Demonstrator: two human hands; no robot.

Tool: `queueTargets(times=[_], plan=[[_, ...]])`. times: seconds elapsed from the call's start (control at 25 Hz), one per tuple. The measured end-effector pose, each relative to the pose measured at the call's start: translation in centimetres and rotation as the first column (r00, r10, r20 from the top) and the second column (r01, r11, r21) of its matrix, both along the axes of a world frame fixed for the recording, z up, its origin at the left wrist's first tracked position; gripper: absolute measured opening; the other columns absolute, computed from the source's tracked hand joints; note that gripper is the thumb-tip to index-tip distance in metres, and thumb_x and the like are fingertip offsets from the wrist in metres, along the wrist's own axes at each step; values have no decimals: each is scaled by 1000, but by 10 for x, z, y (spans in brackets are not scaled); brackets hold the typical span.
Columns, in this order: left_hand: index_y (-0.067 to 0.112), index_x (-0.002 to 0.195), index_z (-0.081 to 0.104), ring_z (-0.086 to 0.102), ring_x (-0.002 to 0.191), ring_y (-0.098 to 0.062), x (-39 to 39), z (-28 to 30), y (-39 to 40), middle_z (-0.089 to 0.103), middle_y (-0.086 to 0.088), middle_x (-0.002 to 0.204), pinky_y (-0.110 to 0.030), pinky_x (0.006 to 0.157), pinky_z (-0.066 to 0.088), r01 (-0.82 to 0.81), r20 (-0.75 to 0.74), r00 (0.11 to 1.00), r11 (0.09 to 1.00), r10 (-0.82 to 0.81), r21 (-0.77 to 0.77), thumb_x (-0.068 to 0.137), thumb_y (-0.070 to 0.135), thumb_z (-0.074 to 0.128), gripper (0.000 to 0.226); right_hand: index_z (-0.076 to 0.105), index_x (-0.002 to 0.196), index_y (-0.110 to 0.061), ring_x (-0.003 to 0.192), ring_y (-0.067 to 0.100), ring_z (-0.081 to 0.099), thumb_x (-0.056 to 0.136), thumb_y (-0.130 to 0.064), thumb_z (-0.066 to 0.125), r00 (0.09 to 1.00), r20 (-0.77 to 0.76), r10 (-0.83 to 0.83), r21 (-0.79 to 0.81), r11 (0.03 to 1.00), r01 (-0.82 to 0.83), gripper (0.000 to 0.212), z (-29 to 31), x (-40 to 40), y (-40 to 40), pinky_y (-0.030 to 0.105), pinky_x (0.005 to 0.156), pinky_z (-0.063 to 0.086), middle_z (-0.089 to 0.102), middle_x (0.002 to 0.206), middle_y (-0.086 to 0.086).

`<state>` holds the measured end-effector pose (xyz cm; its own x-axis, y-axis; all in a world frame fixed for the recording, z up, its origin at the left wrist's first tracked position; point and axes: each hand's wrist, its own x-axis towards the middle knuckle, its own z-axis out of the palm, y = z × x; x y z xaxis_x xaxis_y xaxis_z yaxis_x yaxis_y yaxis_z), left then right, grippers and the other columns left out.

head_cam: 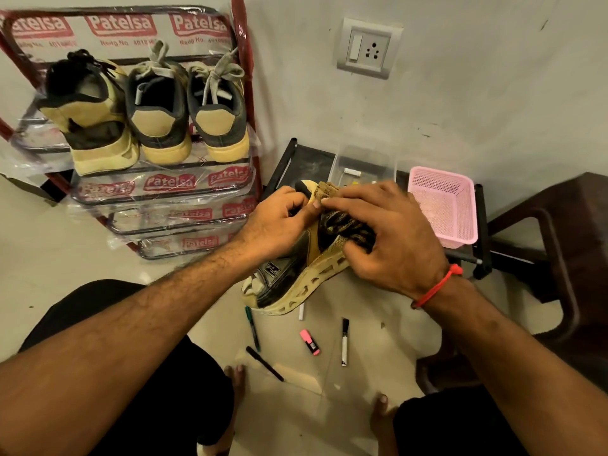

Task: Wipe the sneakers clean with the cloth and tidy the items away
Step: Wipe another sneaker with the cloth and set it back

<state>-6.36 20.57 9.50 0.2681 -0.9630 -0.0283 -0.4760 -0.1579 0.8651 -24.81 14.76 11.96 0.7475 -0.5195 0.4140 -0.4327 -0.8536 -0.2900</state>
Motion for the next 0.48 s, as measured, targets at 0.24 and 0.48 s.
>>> queueTargets(times=[0.24,0.48], plan=[[2,92,70,59,89,-26,-2,-4,1,57,-12,98,-45,82,49,-9,59,998,998,14,-70,106,38,43,47,60,133,-22,115,25,51,80,-44,48,993,-107,-58,73,995,66,58,-5,-2,-12,54,93,46,60,130,-2],[8,77,65,54,72,-19,7,-9,-4,57,-5,84,-37,64,41,-153,142,977,987,159,-57,103,48,47,50,65,122,-18,111,29,50,80,-39,54,990,-143,-18,-79,997,7,48,-19,16,20,47,89,46,60,125,3]])
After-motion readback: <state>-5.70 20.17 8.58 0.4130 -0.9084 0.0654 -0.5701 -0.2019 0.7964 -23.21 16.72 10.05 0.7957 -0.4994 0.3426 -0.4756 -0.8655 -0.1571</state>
